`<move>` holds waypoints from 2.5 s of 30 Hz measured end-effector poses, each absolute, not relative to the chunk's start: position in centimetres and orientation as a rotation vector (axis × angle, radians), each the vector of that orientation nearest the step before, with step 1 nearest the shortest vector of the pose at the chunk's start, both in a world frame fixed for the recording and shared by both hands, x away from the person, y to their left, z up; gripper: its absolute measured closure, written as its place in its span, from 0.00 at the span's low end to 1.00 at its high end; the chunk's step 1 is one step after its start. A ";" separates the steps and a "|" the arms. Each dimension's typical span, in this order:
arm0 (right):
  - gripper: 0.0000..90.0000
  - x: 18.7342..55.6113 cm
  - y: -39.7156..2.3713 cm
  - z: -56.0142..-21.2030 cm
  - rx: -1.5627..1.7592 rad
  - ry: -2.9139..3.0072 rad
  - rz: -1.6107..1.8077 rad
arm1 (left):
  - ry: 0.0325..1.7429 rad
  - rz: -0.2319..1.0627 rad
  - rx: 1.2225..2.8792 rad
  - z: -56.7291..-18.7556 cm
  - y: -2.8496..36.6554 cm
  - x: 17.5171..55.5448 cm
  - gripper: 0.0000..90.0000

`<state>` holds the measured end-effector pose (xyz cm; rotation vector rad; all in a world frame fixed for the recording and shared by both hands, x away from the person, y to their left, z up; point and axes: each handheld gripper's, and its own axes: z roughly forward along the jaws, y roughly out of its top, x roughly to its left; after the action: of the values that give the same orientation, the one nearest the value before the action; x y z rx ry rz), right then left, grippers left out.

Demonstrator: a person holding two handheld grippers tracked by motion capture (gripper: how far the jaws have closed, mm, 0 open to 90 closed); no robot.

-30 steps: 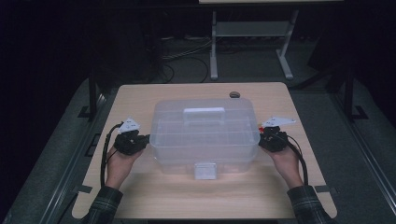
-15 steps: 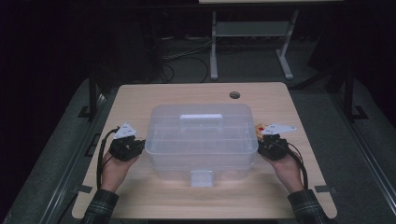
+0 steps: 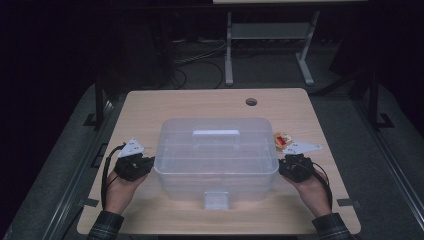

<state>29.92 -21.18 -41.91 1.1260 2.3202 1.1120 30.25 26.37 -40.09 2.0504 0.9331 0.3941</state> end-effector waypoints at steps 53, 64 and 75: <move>0.48 30.8 -27.2 -40.9 1.268 2.300 1.168 | 1.108 0.480 2.194 -44.2 30.7 28.3 0.26; 0.41 30.6 -28.4 -39.4 1.251 2.337 1.199 | 1.101 0.456 2.228 -45.6 30.7 28.3 0.20; 0.39 30.4 -29.1 -37.6 1.230 2.386 1.273 | 1.098 0.423 2.219 -46.6 31.0 28.4 0.17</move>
<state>30.38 -29.07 -37.57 1.2298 2.3859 1.2725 28.45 30.98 -46.57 2.2193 1.0980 0.4233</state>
